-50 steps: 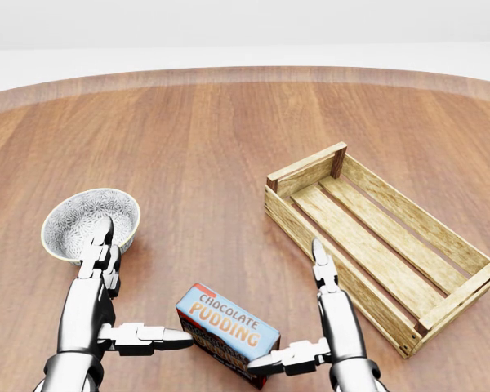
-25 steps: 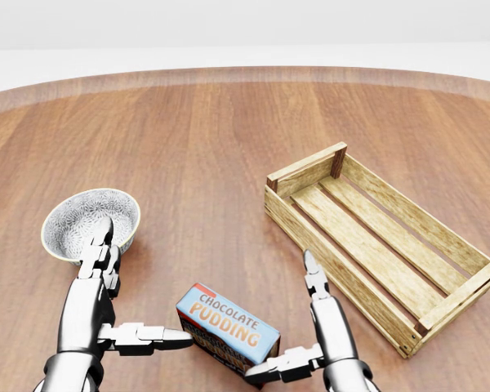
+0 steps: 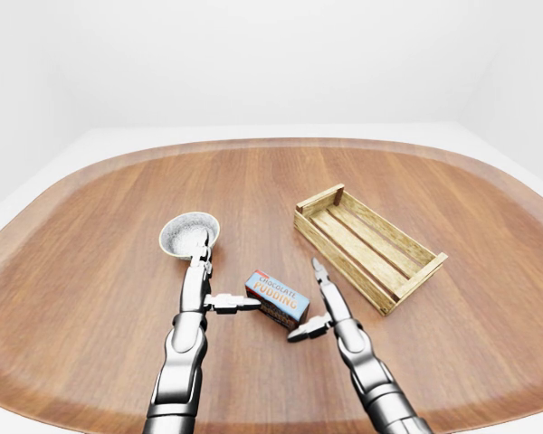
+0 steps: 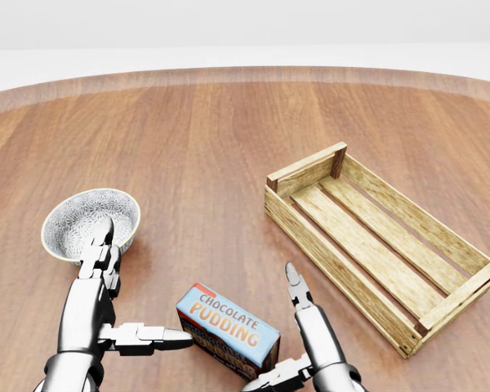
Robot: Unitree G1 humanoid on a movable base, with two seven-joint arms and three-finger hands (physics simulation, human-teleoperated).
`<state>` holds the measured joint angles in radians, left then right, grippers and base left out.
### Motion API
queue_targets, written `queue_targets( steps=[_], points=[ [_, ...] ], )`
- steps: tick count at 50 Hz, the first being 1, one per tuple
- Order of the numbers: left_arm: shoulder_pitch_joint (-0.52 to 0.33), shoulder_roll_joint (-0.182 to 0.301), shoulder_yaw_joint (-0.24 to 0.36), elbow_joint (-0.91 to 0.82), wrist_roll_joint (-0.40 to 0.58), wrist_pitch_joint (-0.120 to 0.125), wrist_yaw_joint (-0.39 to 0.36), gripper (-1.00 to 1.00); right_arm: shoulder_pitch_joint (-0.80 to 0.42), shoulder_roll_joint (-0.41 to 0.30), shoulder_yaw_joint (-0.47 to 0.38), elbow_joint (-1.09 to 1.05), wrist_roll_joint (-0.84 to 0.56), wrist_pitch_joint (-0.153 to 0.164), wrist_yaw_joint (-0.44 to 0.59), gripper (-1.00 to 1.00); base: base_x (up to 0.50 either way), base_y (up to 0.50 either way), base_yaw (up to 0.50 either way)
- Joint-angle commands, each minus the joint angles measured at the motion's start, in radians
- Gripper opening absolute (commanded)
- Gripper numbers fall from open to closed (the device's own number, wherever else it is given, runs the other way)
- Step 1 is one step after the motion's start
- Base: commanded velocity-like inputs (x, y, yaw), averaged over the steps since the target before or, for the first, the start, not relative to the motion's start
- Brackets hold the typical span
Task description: Pick up the chocolate pudding and put it in the tray.
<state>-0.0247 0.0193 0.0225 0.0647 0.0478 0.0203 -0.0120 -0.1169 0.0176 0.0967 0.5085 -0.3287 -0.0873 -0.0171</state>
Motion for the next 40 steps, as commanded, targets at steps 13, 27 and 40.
queue_targets(
  steps=[13, 27, 40],
  points=[
    [-0.001, 0.000, 0.002, 0.000, -0.007, 0.001, -0.004, 1.00, -0.055, 0.005, -0.002, 0.139, -0.040, 0.000, 0.015, 1.00, 0.00, 0.00, 0.00],
    [-0.004, 0.001, 0.004, 0.010, -0.008, -0.007, -0.004, 1.00, -0.093, 0.009, 0.001, 0.217, -0.063, 0.000, 0.018, 1.00, 0.00, 0.00, 0.00],
    [-0.006, 0.000, 0.004, 0.004, -0.010, 0.002, -0.003, 1.00, -0.088, 0.011, -0.001, 0.204, -0.057, 0.000, 0.025, -1.00, 0.00, 0.00, 0.00]
  ],
)
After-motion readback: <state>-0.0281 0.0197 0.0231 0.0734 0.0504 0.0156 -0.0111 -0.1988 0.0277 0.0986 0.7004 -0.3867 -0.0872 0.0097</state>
